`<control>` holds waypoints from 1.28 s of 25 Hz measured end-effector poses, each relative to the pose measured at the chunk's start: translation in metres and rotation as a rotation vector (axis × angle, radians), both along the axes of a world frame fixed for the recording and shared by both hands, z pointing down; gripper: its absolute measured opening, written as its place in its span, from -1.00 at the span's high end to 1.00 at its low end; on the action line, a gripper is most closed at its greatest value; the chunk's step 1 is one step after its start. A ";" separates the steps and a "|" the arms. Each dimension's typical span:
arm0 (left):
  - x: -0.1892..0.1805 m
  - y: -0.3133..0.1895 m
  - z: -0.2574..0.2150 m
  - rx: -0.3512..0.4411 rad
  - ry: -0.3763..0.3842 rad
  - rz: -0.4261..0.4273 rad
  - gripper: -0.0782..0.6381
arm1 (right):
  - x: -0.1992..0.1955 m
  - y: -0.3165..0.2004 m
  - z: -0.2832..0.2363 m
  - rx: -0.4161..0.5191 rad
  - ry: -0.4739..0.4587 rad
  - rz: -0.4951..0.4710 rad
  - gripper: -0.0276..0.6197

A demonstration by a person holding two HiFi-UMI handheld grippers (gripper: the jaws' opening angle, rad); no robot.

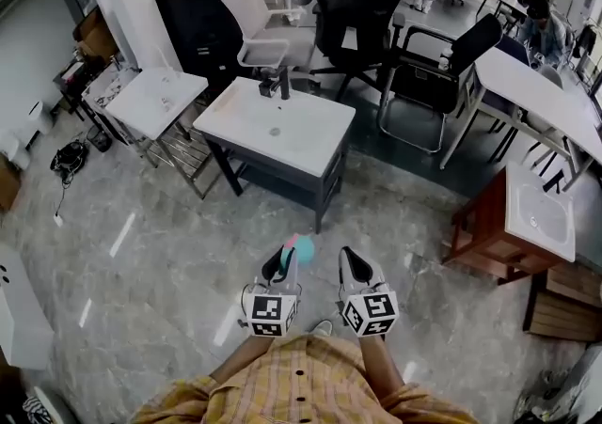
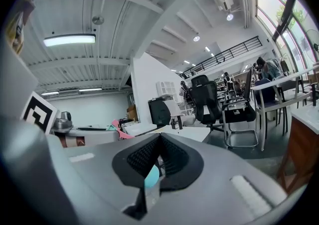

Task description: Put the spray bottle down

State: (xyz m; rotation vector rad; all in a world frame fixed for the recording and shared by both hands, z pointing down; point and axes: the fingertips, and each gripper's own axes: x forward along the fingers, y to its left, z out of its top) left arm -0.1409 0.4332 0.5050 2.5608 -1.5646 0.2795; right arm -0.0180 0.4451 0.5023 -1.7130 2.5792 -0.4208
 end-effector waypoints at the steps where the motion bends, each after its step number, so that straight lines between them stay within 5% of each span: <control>1: 0.001 -0.002 0.001 -0.004 -0.006 -0.004 0.58 | 0.002 -0.001 0.001 -0.002 -0.004 -0.001 0.91; 15: 0.021 -0.035 0.036 -0.068 -0.024 0.030 0.58 | 0.008 -0.037 0.035 -0.073 0.007 -0.018 0.91; 32: 0.025 -0.230 0.034 -0.079 0.043 0.040 0.58 | 0.008 -0.220 0.033 -0.105 0.069 -0.005 0.91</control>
